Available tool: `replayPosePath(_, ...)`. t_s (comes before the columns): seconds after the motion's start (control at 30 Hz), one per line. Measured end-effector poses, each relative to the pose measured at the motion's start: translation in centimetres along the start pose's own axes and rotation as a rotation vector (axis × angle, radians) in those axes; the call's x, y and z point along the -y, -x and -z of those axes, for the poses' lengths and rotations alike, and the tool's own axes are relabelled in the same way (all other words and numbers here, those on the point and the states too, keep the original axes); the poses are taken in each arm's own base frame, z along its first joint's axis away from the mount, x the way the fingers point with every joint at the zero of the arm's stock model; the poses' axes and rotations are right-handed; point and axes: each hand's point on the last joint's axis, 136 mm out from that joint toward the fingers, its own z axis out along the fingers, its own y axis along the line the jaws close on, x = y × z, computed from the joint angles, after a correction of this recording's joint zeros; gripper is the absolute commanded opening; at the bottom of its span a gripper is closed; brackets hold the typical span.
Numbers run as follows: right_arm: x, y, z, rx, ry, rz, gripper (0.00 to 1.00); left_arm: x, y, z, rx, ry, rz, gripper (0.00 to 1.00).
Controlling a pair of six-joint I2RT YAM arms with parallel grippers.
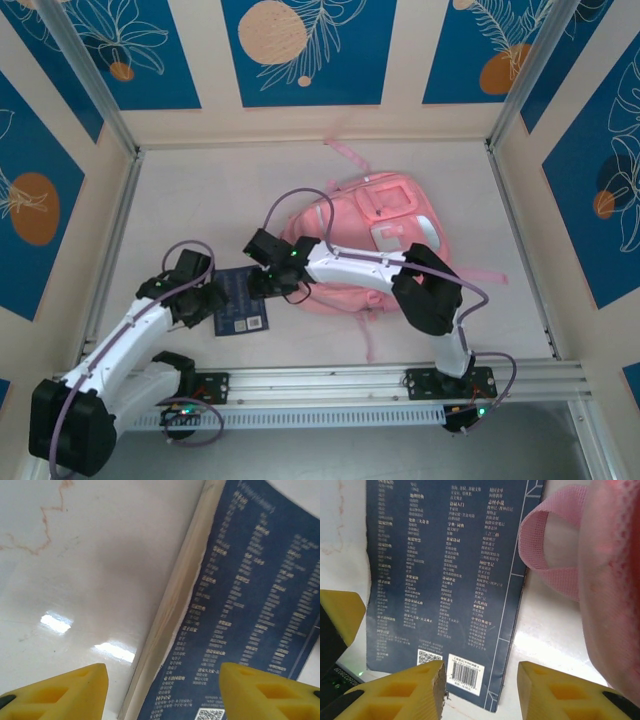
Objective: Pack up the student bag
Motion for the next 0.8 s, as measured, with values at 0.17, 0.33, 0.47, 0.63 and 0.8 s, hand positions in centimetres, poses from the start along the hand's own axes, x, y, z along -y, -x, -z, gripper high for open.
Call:
replayPosePath(0.17,1.0,-0.3,-2.1,-0.036,-0.032,-0.021,0.42,-0.3,-0.5,-1.3,-0.013,-0.009,0.016,0.60)
replayPosePath(0.33,1.0,-0.2,-3.8,-0.063,-0.040,-0.029,0.42,-0.5,-0.9,-2.2,-0.024,-0.005,0.024,0.53)
replayPosePath(0.47,1.1,-0.3,-4.9,-0.084,-0.050,-0.029,0.41,-0.3,-0.9,-2.8,-0.024,-0.023,0.032,0.44)
replayPosePath(0.63,1.4,-0.5,-5.2,-0.095,-0.057,-0.031,0.41,-0.1,-1.3,-3.6,-0.044,-0.034,0.029,0.37)
replayPosePath(0.8,1.3,-0.6,-5.5,-0.113,-0.056,-0.016,0.41,0.4,-1.3,-3.8,-0.053,-0.051,0.021,0.31)
